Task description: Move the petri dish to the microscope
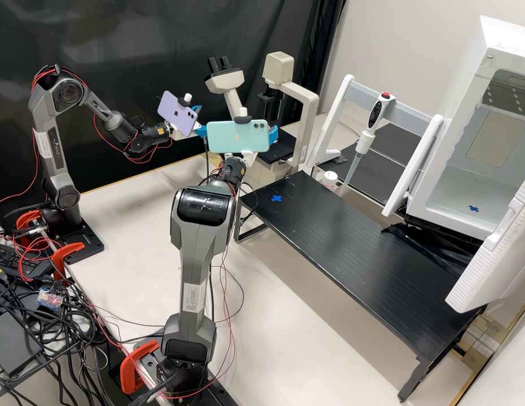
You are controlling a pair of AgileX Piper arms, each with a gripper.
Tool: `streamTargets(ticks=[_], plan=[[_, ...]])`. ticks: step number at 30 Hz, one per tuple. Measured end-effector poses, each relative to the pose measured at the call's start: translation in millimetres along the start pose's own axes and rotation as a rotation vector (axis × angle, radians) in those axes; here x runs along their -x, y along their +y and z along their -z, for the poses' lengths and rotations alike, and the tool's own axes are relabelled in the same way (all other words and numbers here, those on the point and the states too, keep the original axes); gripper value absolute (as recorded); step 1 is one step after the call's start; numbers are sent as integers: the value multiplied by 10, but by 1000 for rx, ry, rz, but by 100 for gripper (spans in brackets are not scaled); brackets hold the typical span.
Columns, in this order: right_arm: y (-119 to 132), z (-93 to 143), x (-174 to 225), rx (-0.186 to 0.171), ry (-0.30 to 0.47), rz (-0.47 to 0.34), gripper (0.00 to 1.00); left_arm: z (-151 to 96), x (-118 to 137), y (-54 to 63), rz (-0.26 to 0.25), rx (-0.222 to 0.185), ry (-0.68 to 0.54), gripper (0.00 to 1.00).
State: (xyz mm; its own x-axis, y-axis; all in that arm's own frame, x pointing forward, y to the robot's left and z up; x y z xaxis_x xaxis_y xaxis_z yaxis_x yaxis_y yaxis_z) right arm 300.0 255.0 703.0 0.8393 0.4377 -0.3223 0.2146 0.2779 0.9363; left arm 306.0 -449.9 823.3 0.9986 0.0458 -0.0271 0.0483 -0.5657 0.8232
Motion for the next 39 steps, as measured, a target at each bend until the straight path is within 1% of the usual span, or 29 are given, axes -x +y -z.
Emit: streamTargets(ticks=[5,6,8,15,18,19,21,24,25,27,28,31,32,33,34,37,38,39], plan=[[-85,-24,-273,-44,-34,15,0,0,0,0,0,0,0,100],[-103,-31,-298,-48,-40,22,0,0,0,0,0,0,0,100],[-164,-67,-408,-59,-60,49,0,0,0,0,0,0,0,100],[-316,-203,-689,-119,-133,107,0,0,0,0,0,0,0,100],[-371,-248,-836,-113,-158,122,0,0,0,0,0,0,0,100],[-390,-260,-867,-117,-165,123,0,0,0,0,0,0,0,100],[-405,-282,-922,-124,-174,114,0,0,0,0,0,0,0,100],[-388,-305,-1029,-124,-188,105,0,0,0,0,0,0,0,100],[-381,-307,-1071,-118,-189,103,0,0,0,0,0,0,0,100],[-392,-348,-1139,-126,-203,99,0,0,0,0,0,0,0,100],[-404,-366,-1158,-137,-211,102,0,0,0,0,0,0,0,100],[-406,-388,-1253,-149,-234,120,0,0,0,0,0,0,0,100],[-402,-404,-1295,-143,-239,126,0,0,0,0,0,0,0,100],[-405,-413,-1316,-149,-246,132,0,0,0,0,0,0,0,100],[-407,-411,-1331,-145,-246,134,0,0,0,0,0,0,0,100],[-407,-417,-1380,-151,-261,155,0,0,0,0,0,0,0,100],[-404,-412,-1392,-161,-263,159,0,0,0,0,0,0,0,100],[-397,-403,-1415,-159,-266,167,0,0,0,0,0,0,0,100]])
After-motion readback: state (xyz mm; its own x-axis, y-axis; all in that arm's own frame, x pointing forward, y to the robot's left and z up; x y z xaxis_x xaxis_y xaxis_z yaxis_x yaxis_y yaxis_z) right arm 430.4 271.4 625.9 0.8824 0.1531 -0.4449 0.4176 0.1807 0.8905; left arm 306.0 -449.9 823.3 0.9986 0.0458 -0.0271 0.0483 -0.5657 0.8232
